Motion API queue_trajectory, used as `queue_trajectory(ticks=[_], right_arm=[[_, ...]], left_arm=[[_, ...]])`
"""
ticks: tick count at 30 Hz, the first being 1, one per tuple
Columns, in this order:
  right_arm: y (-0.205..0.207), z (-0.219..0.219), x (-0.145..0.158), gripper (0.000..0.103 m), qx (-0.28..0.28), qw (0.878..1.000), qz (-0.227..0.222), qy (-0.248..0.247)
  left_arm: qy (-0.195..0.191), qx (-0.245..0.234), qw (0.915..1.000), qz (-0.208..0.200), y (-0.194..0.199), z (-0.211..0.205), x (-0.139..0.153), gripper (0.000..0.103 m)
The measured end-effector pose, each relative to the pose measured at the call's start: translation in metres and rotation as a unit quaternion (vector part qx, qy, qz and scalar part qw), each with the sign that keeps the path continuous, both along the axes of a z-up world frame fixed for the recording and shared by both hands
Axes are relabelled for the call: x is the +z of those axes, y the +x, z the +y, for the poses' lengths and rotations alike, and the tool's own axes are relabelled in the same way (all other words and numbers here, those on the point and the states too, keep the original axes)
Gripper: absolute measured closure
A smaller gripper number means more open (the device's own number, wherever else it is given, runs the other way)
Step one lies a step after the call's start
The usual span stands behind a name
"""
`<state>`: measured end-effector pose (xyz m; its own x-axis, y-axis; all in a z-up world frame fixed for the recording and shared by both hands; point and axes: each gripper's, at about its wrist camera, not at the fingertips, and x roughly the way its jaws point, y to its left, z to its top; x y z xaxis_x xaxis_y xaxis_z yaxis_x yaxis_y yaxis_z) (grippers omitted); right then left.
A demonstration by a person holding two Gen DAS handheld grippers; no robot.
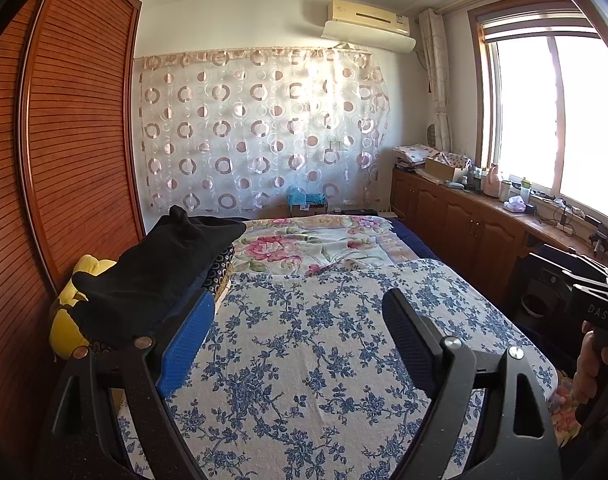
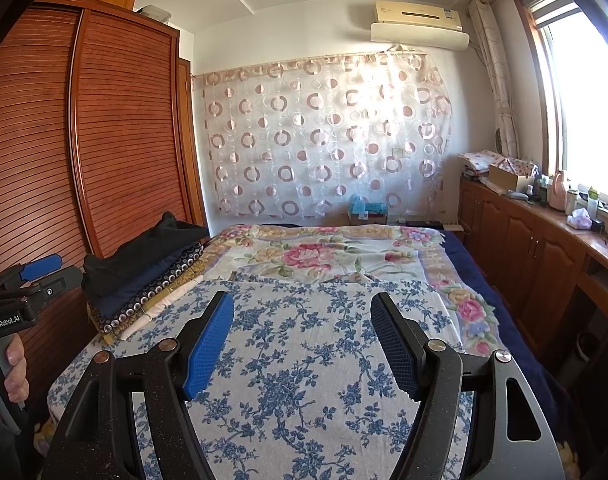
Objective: Fold small clothes
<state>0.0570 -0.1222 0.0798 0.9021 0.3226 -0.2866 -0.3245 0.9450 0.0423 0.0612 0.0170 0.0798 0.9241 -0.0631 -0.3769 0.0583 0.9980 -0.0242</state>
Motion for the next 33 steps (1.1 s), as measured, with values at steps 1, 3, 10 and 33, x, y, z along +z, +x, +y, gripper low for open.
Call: queue_trajectory(ticks=[1,3,10,33], right_arm=[[-0.0009,0.0002,-0.0003,0.03,0.0,1.0,0.0,0.0],[-0.0018,-0.0003,-0.0007,0.03,0.001,1.0,-0.001,0.0],[-0.002,-0.0016,-0.0008,0.03,0.0,1.0,-0.004,-0.002],[-0.0035,-0.0039,-0.0034,0.03,0.002,1.0,-0.004,-0.001]], left_arm=[[0.0,0.0,1.0,0.0,-0.0001,-0.0003,-0.0001,0.017],[0.0,0.0,1.0,0.0,0.0,0.0001,-0.0001,0.017],[0.0,-0.001,1.0,-0.001,-0.0015,-0.0028,0.002,0.017],[-0.001,0.0,1.0,-0.002,-0.0018,-0.0028,0.0003,0.017]])
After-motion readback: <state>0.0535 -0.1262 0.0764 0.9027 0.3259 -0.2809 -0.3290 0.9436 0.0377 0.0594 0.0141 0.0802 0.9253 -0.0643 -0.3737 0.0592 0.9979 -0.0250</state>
